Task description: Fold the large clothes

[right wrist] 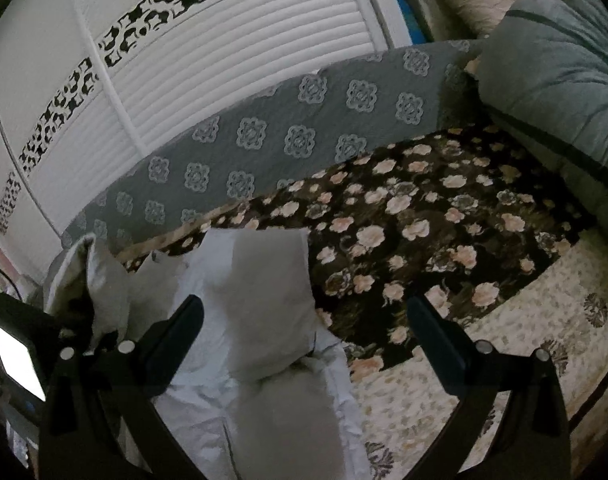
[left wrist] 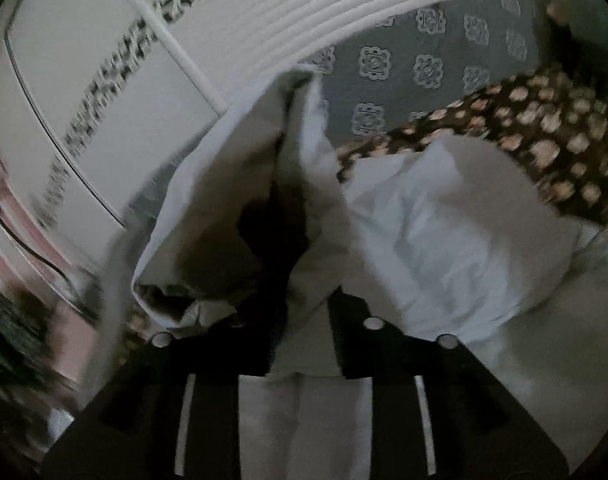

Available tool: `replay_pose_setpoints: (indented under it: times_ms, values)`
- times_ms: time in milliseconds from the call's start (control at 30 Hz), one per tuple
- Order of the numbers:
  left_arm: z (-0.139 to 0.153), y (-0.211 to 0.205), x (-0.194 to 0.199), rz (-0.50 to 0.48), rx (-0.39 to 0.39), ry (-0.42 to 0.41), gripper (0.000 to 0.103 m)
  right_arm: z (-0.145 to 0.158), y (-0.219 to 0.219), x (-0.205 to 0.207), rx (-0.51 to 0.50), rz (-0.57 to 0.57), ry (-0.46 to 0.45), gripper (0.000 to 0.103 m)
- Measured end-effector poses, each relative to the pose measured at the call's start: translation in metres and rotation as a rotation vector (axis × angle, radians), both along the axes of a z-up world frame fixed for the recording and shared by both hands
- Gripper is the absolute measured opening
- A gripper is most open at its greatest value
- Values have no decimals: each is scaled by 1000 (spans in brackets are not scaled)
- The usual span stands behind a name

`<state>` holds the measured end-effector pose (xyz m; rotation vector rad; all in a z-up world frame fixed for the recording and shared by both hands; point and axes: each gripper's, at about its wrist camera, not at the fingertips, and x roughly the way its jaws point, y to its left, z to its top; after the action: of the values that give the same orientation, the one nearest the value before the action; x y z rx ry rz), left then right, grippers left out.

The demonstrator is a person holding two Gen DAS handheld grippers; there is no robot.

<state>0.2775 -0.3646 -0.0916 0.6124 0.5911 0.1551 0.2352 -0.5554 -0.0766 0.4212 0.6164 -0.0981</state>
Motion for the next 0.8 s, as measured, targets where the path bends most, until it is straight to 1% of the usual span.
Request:
replay_pose_setpoints:
  times_ms: [67, 100, 133, 200, 233, 267, 333, 467, 500, 567, 600, 700, 800]
  values:
    - [1, 0, 0, 16, 48, -24, 37, -2, -1, 1, 5, 5, 6, 101]
    - [2, 1, -1, 19, 60, -41, 74, -4, -1, 1, 12, 7, 7, 101]
    - [4, -2, -4, 20, 72, -64, 100, -5, -2, 1, 20, 7, 8, 101]
    - [10, -11, -12, 11, 122, -143, 100, -8, -4, 2, 33, 7, 12, 101]
    - [13, -14, -14, 0, 114, -141, 100, -9, -5, 2, 38, 6, 13, 101]
    - [17, -18, -17, -21, 86, -123, 100, -10, -6, 1, 46, 3, 12, 101]
    - [23, -26, -22, -44, 56, -122, 100, -9, -9, -1, 54, -5, 7, 101]
    - [45, -22, -42, -100, -72, -144, 100, -5, -13, -6, 60, -17, -6, 101]
    - [55, -15, -50, -109, -123, -157, 100, -5, -13, -6, 58, -20, -6, 101]
    - [70, -6, -58, -115, -185, -185, 100, -6, -14, -7, 53, -26, -1, 101]
    - [82, 4, -63, -122, -228, -201, 100, -7, -14, -6, 49, -31, 2, 101]
    - [105, 30, -71, -134, -290, -229, 100, -8, -11, -4, 2, -45, 19, 101]
    - [113, 56, -63, -125, -283, -241, 100, -7, -2, -3, -155, -103, 68, 101]
